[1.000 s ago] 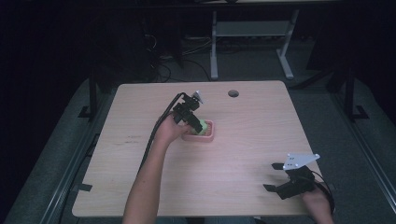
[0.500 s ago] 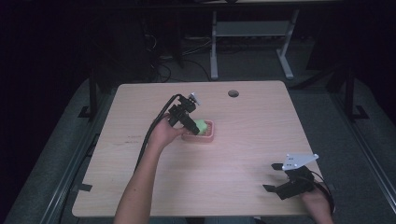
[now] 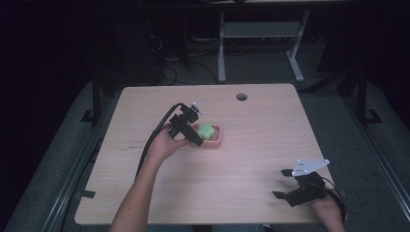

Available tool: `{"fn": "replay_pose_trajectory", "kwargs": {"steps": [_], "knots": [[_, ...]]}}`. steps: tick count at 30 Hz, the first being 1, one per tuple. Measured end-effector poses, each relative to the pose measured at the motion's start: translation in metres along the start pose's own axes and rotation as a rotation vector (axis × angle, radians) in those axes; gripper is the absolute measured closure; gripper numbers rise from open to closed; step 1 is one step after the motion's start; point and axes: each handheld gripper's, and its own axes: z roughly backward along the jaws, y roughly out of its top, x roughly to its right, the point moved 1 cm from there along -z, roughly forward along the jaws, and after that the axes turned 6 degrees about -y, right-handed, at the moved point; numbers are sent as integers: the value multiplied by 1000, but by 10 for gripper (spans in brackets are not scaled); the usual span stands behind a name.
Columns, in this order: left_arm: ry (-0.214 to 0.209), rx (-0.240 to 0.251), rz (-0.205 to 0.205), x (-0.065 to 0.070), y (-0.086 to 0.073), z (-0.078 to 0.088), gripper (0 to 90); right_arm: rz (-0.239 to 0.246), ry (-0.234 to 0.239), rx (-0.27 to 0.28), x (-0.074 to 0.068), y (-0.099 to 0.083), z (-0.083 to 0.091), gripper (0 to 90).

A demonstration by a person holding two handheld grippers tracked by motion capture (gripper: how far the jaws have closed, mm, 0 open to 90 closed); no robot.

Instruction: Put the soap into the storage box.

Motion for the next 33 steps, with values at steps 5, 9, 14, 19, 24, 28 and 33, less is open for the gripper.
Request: {"fn": "replay_pose_trajectory", "kwargs": {"steps": [5,9,14,19,24,28,33], "knots": [[-7,-3,-6,3,-8,-2,214,-6,-3,1,1,0,0,138],[-10,-5,-1,3,-14,-5,214,-11,-1,-1,1,-1,0,138],[-15,3,7,5,-21,-4,214,-4,2,-3,0,0,-2,138],[-11,12,5,5,-27,-1,215,-8,1,-5,1,0,-2,138],[-12,20,7,5,-34,4,215,-13,2,-10,1,0,-3,138],[-16,22,12,5,-40,6,215,-11,2,-11,1,0,-4,138],[-19,18,17,4,-48,6,216,-8,1,-16,1,0,-4,138]]}}
